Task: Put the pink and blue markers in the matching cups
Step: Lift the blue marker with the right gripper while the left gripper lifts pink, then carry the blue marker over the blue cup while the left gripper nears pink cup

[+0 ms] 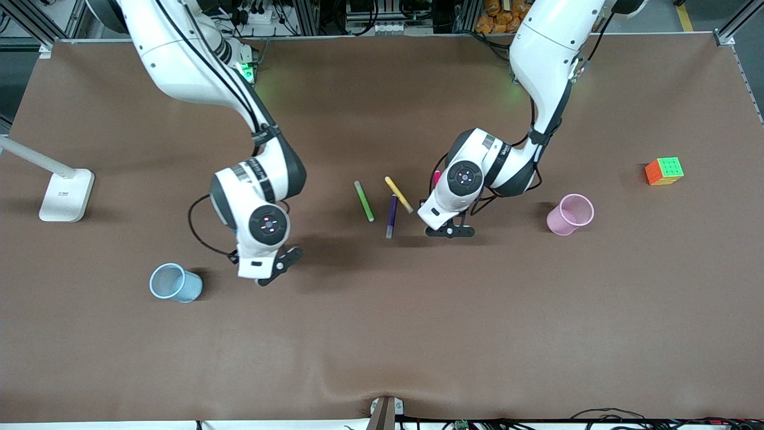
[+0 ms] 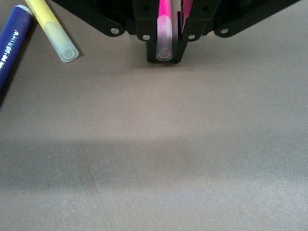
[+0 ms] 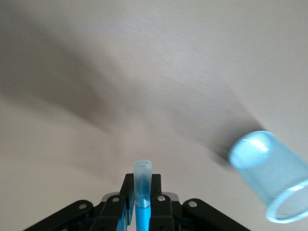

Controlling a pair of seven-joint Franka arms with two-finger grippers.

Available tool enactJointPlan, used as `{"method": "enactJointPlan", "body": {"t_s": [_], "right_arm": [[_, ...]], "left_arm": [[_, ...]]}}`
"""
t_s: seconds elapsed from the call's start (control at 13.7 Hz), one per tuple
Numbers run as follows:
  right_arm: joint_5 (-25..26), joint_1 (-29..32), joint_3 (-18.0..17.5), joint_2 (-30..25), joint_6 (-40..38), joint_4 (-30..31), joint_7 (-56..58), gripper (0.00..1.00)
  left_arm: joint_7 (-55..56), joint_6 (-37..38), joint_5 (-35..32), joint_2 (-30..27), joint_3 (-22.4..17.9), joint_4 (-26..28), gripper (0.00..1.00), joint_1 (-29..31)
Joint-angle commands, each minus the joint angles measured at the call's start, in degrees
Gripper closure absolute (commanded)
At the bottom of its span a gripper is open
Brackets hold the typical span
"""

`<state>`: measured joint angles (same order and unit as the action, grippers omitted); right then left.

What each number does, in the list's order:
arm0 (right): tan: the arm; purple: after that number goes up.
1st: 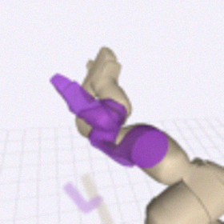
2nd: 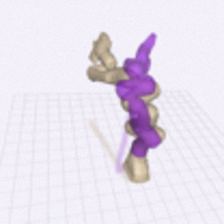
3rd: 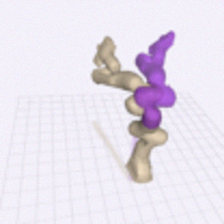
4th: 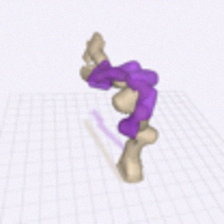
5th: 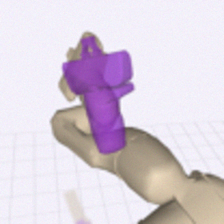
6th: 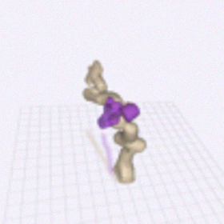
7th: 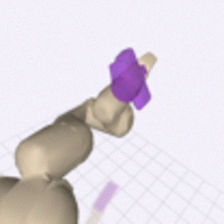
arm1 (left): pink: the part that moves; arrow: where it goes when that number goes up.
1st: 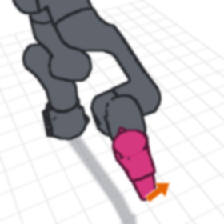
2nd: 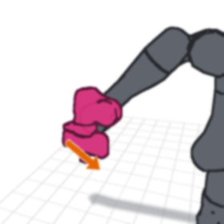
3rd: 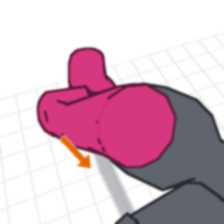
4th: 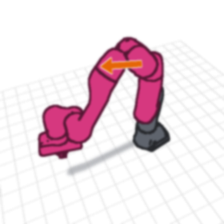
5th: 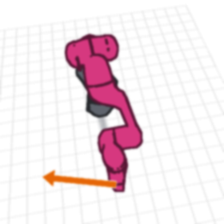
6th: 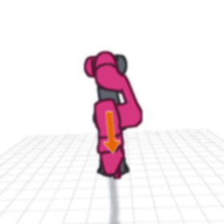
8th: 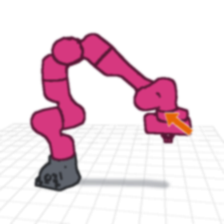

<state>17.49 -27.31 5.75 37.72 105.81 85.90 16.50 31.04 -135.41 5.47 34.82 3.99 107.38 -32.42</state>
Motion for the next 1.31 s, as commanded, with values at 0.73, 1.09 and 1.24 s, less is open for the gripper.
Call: {"method": "enactJointPlan", "body": {"t_s": [0.73,1.09,1.24], "right_arm": [[10.55,4.72,8.67,-1.25,1.32,-1.35,26.92,1.0],[10.46,6.74,8.67,1.12,8.26,-0.47,26.83,1.0],[10.46,7.35,8.67,2.27,10.54,-0.47,26.75,1.0]], "left_arm": [[-7.58,16.75,-11.01,-17.41,-1.0,-1.65,1.0,16.59],[-7.66,17.19,-22.94,-22.51,-0.74,0.2,1.0,21.95],[-7.93,16.5,-24.27,-25.58,-0.74,3.26,1.0,23.45]]}}
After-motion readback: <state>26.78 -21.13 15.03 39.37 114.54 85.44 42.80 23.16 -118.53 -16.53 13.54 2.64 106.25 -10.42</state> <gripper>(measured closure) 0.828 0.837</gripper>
